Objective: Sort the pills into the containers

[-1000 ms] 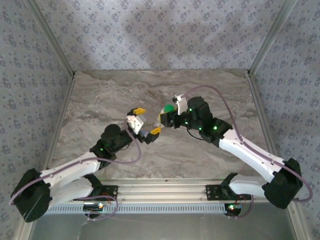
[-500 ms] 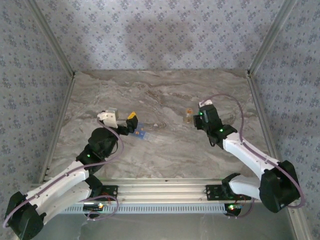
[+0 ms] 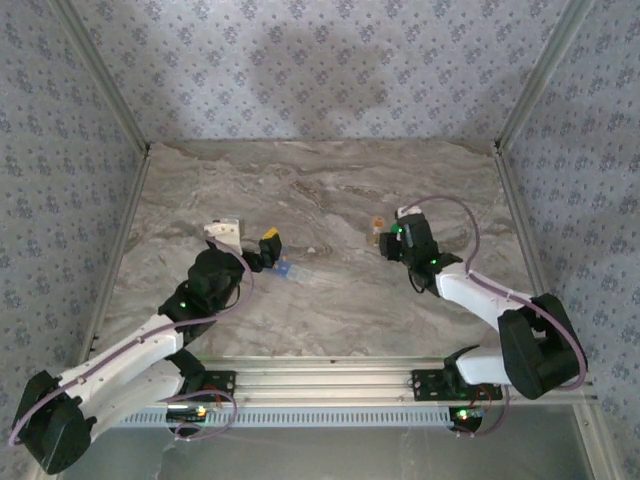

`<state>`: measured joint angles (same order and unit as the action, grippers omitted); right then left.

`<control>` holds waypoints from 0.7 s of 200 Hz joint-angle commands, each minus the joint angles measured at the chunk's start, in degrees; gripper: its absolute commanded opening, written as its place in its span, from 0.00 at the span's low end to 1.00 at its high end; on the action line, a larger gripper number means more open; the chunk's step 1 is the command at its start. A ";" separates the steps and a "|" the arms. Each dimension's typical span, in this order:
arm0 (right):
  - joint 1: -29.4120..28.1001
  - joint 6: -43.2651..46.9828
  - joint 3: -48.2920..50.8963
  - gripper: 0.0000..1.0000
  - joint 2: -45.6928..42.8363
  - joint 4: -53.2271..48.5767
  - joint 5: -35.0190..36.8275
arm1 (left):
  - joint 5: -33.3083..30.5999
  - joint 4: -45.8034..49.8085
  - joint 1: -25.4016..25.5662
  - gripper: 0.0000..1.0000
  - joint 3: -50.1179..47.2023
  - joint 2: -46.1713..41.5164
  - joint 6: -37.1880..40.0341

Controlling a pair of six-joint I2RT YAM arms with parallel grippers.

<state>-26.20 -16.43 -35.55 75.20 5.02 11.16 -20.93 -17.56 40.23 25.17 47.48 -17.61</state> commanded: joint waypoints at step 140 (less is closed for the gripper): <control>-6.85 -6.14 -2.08 1.00 -5.13 -9.97 -3.95 | 3.75 4.41 1.31 0.99 9.96 8.94 -6.23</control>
<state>-33.47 -22.85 -34.72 73.67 2.09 11.92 -18.52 -14.63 40.34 31.70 54.57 -21.74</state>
